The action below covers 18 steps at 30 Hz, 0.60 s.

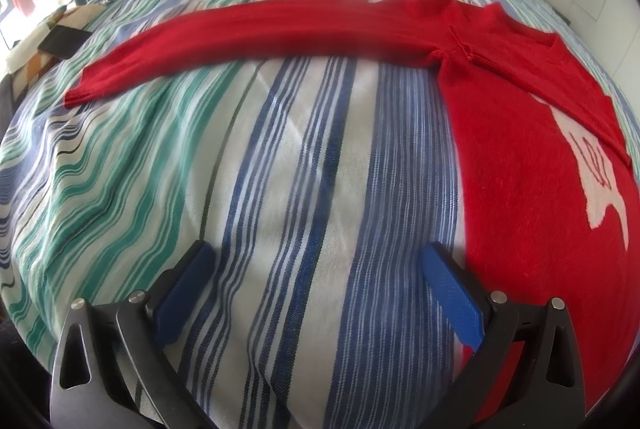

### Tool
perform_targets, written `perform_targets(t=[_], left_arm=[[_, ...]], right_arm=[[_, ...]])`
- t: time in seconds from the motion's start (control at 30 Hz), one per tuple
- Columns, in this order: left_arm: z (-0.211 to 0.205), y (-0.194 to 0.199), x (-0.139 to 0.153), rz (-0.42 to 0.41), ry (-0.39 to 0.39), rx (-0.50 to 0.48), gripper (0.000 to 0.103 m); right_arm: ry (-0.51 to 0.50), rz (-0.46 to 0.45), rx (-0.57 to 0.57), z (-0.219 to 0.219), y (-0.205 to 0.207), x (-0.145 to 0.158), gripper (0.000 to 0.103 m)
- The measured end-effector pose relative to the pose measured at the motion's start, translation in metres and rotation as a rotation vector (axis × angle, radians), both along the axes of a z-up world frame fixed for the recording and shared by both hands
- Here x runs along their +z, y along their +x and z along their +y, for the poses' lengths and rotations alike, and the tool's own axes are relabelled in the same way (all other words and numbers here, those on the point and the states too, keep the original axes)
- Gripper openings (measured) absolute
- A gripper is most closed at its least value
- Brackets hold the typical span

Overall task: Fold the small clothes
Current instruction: 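Move the left gripper to the cuff of the other sleeve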

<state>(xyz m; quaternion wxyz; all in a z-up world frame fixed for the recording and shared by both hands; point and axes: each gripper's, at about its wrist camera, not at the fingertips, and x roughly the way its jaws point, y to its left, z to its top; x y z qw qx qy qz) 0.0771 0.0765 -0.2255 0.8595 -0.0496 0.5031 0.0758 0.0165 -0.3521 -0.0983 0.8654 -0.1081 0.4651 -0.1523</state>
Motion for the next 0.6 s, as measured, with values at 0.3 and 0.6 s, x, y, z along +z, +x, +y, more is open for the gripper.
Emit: perform_targets(t=[0.3,0.6], left_arm=[[-0.002,-0.002,-0.001,-0.007,0.017,-0.010,0.103],[0.029,-0.005,0.047,0.005,-0.114,-0.064,0.102]], right_arm=[[-0.030,-0.008,-0.014,0.001,-0.003,0.004,0.081],[0.035,-0.034,-0.006,0.002,-0.013,0.003,0.081]])
